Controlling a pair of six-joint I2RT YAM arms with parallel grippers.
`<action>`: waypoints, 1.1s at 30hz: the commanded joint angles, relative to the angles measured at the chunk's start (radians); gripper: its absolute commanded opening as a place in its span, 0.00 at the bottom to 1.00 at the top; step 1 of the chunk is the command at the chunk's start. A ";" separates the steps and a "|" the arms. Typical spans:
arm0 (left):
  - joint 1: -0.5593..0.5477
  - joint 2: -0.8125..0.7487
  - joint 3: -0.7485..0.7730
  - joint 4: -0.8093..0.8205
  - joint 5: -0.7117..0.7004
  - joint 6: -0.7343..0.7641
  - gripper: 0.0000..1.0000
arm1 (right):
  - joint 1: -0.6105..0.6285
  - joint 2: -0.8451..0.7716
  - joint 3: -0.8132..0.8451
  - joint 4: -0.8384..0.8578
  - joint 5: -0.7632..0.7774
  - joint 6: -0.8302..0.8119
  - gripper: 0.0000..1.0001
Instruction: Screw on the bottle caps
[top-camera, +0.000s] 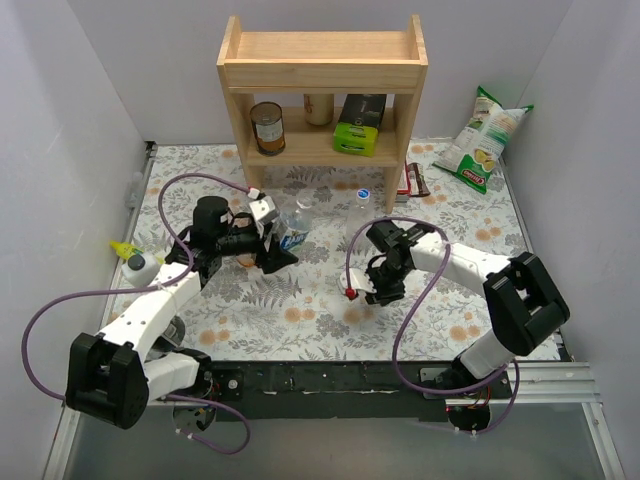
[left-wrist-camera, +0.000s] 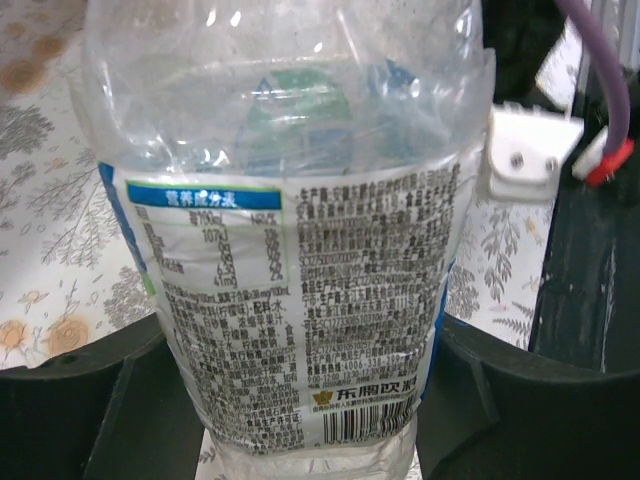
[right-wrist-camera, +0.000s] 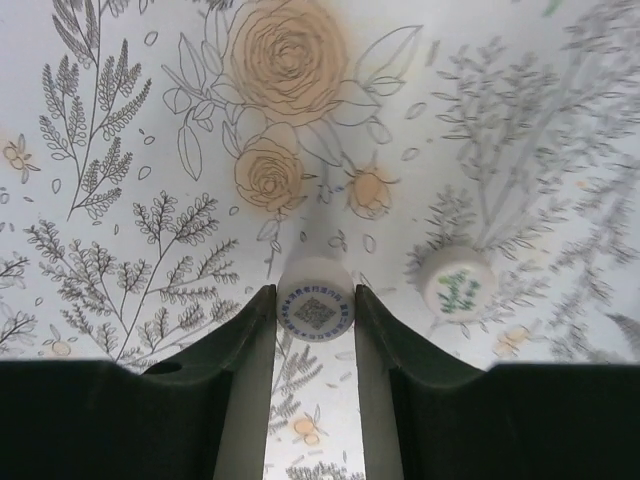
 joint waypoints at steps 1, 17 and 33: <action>-0.065 -0.038 -0.010 -0.139 0.085 0.254 0.00 | -0.006 -0.117 0.211 -0.158 -0.095 0.078 0.31; -0.234 -0.150 -0.374 0.254 0.108 0.318 0.00 | 0.189 -0.166 0.741 -0.361 -0.294 0.439 0.33; -0.257 -0.211 -0.382 0.370 0.056 0.223 0.00 | 0.312 -0.062 0.867 -0.432 -0.234 0.390 0.32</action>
